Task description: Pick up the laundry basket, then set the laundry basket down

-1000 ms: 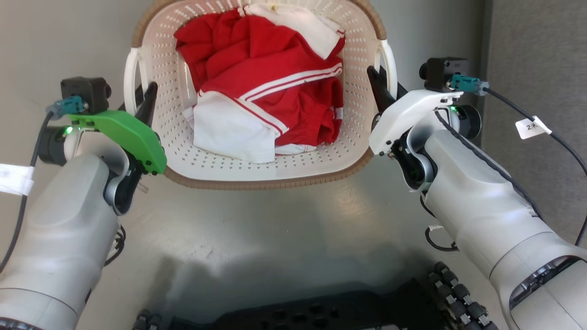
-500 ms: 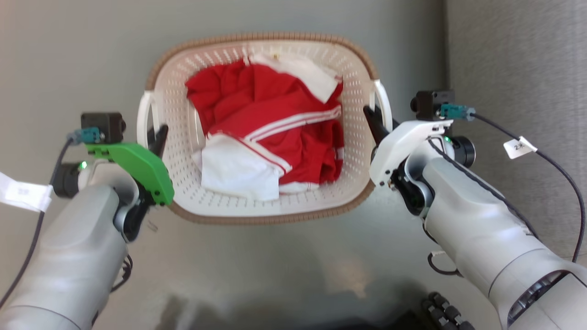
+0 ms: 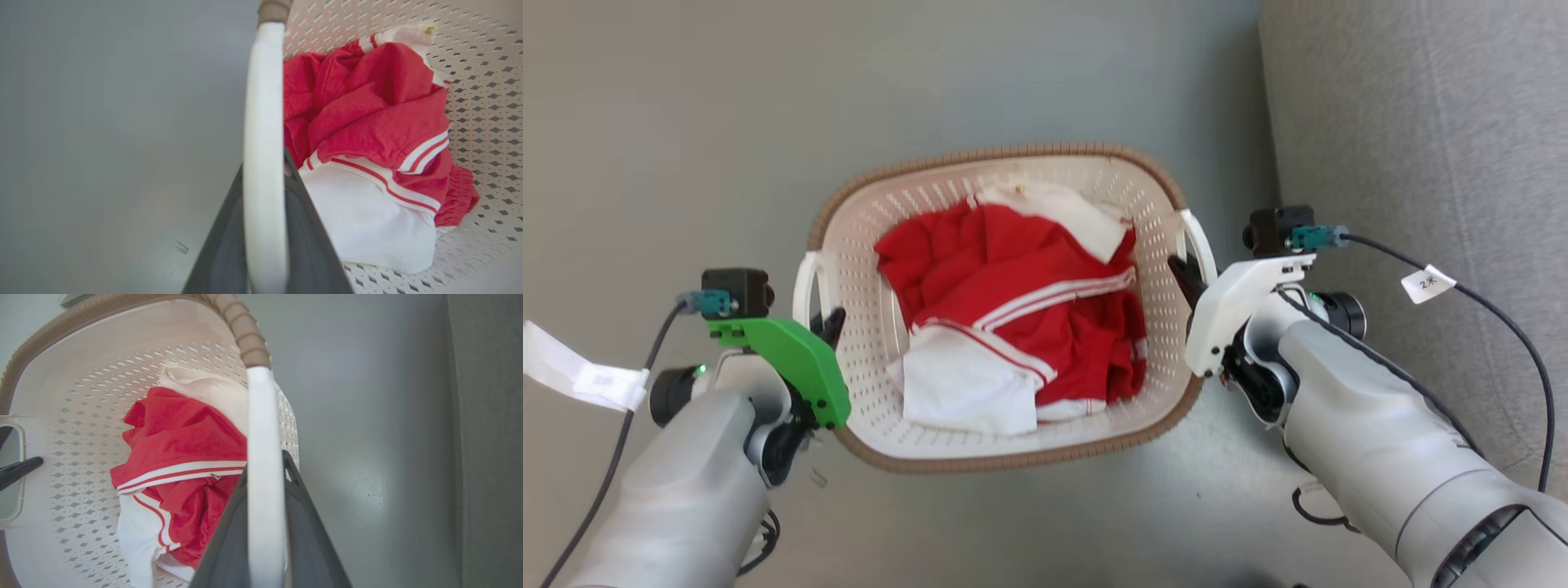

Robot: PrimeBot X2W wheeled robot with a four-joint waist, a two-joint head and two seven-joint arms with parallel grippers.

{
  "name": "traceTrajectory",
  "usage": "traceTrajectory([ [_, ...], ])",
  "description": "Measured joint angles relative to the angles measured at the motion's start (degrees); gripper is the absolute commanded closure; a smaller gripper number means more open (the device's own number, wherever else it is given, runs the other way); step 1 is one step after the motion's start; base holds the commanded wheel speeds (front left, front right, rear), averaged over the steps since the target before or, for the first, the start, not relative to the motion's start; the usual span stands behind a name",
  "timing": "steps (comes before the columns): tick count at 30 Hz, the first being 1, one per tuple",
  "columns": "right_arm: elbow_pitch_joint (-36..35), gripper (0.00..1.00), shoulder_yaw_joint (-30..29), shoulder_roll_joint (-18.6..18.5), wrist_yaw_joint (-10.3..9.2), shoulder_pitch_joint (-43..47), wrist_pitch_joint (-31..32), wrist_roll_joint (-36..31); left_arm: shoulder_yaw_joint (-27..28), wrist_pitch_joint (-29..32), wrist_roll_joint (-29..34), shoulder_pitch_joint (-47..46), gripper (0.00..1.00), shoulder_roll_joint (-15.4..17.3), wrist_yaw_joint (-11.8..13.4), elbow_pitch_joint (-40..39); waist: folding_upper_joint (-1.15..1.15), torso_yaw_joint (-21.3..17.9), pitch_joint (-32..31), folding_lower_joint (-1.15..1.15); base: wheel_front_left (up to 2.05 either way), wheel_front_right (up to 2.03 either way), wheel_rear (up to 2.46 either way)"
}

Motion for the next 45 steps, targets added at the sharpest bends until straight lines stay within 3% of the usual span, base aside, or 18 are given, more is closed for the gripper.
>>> traceTrajectory([
  [29, 4.13, 1.0, 5.38, -0.01, 0.88, 13.1, 16.61, 7.37, -4.89, 13.55, -8.75, 13.74, 1.0, -3.99, 0.01, 5.3, 0.0, -0.38, -24.47, 0.0, 0.0, 0.0, 0.0],
  [45, 4.22, 1.0, 6.41, -0.03, 0.89, 13.07, 19.07, 8.36, -5.03, 15.8, -9.67, 13.9, 1.0, -4.07, 0.11, 5.95, 0.0, -0.75, -28.15, 0.0, 0.0, 0.0, 0.0],
])
